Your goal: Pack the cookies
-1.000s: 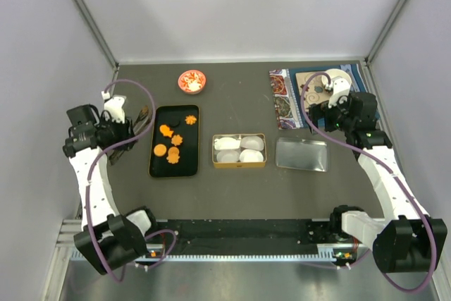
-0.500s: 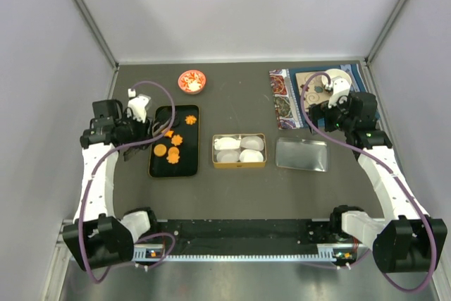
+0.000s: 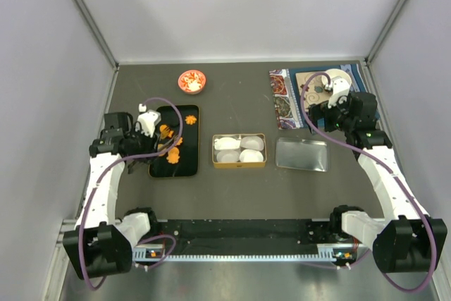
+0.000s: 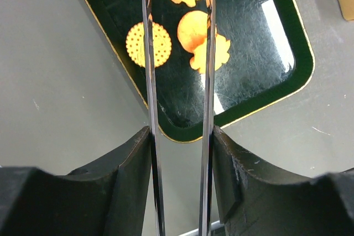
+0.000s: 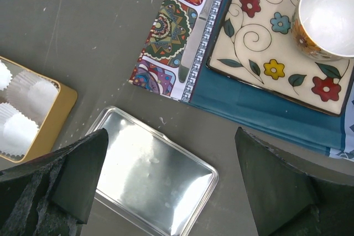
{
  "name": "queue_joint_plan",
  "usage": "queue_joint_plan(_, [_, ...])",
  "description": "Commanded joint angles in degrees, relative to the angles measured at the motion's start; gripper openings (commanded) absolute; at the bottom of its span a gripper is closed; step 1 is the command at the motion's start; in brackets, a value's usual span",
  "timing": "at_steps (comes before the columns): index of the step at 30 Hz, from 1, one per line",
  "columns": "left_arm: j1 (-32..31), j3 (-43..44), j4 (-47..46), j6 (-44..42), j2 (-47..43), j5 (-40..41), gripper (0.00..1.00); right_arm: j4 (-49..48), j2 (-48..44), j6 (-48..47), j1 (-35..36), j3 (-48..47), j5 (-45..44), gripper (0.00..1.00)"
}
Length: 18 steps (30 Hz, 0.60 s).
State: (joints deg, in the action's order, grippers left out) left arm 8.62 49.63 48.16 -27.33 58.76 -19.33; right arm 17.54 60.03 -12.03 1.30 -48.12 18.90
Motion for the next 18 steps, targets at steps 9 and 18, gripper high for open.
queue_joint_plan(9, [-0.3,-3.3,-1.8,-1.1,-1.0,-0.6,0.51,-0.8,-0.5,-0.9,-0.7,-2.4,1.1,0.99])
queue_joint_plan(18, [-0.4,-3.0,-2.1,-1.5,0.3,-1.0,0.53,-0.8,-0.5,-1.1,-0.6,-2.4,1.1,0.99])
